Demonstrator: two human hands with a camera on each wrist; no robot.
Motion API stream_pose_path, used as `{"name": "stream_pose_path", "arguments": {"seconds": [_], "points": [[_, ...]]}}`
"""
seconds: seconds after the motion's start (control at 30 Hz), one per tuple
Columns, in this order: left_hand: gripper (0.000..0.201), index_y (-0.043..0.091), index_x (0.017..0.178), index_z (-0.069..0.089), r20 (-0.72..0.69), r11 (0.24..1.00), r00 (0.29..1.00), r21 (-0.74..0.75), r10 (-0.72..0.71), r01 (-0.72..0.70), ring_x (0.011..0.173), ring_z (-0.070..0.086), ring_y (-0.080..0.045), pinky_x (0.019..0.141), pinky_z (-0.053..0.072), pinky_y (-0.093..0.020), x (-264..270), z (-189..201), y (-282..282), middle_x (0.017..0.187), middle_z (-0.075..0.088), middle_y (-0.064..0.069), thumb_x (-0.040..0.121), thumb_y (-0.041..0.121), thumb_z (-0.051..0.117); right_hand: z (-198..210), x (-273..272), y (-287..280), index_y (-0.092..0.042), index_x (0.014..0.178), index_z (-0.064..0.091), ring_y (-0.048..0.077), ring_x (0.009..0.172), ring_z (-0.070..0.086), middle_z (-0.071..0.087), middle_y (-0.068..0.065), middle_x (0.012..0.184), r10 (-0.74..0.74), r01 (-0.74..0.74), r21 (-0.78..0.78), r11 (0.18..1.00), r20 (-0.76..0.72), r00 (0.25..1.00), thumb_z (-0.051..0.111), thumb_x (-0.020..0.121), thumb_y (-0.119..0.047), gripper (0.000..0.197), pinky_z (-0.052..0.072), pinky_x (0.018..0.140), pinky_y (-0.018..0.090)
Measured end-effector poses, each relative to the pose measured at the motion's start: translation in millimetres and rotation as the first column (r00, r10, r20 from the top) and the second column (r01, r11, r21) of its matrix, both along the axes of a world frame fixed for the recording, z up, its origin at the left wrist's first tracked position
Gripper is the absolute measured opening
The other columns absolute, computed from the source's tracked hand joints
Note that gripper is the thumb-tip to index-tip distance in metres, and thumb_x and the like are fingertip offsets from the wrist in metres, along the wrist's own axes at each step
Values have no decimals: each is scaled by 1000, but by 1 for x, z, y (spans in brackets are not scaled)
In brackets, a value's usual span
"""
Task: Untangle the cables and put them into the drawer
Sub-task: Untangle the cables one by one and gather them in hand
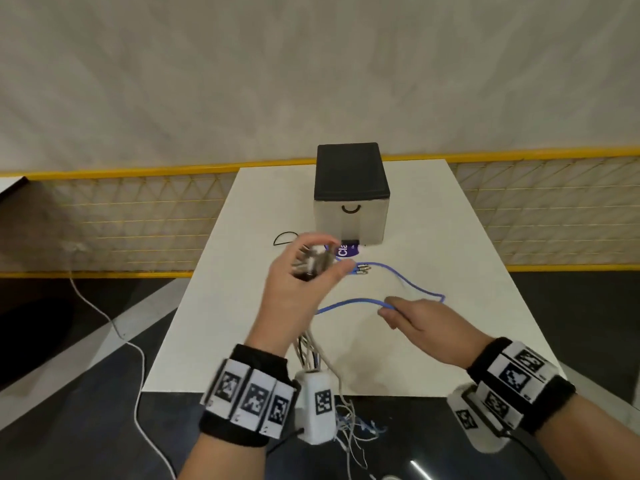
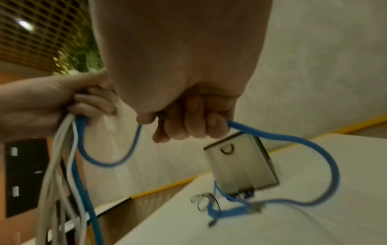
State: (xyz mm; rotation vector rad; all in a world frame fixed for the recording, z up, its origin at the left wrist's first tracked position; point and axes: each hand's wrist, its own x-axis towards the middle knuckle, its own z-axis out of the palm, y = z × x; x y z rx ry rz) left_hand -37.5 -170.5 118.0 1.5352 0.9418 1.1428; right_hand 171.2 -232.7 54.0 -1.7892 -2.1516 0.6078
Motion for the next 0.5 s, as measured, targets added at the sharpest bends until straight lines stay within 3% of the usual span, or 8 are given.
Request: {"name": "stream_pose_path", "arguments": {"seconds": [0.07,0.13,0.2,0.23,0.3,0.37,0.43,0.5], "points": [[18,27,96,67,-92,996,993,-41,-78,74,54,51,1,53,40,-15,14,-10,-9,72,64,15,83,22,78,18,-8,6,-20,91,48,16,61,49,57,-1,69,0,-7,117,993,59,998,29,98,-46,33,39,62,36],[17,33,96,65,-152,987,977,-84,-150,138,55,52,-6,56,43,-23,19,-19,-13,76,65,12,85,26,76,35,-12,9,-18,100,51,11,61,45,55,-7,71,30,-33,192,981,16,999,36,99,-39,26,39,60,35],[16,36,96,64,-187,979,964,-101,-192,175,58,53,-16,60,46,-33,18,-23,-14,71,63,7,87,28,75,47,-9,11,-19,99,52,10,62,45,55,-8,73,67,-54,183,982,-68,995,42,99,-33,17,40,61,31],[15,35,95,65,-181,982,966,-84,-184,171,58,51,-16,60,44,-33,16,-23,-15,69,61,7,87,27,75,49,-6,12,-20,95,50,12,62,45,54,-7,70,75,-58,157,986,-108,991,43,99,-32,15,38,60,27],[15,29,93,66,-96,997,993,6,-70,71,55,44,-10,57,40,-25,12,-17,-16,65,57,10,87,18,74,47,5,15,-23,89,46,14,62,45,49,-6,67,66,-51,105,993,-145,987,41,100,-32,15,35,59,23],[13,17,94,65,61,990,989,48,131,-134,51,41,-4,53,37,-16,1,-10,-11,61,54,12,89,7,70,30,22,18,-22,86,46,13,62,44,49,-6,68,15,-7,66,998,-117,993,37,101,-33,20,35,61,23],[11,17,96,65,160,955,943,7,291,-296,54,46,-4,55,41,-20,-17,-6,1,69,59,9,91,8,68,7,45,19,-20,83,46,14,64,46,49,-6,68,-80,82,31,996,-70,994,34,101,-35,26,38,63,28],[10,22,97,66,86,937,934,16,347,-350,61,51,-9,62,45,-29,-31,-9,10,79,64,3,92,13,67,-9,60,21,-21,79,45,18,67,46,47,-7,69,-151,151,0,989,-49,987,32,100,-36,29,39,66,33]]}}
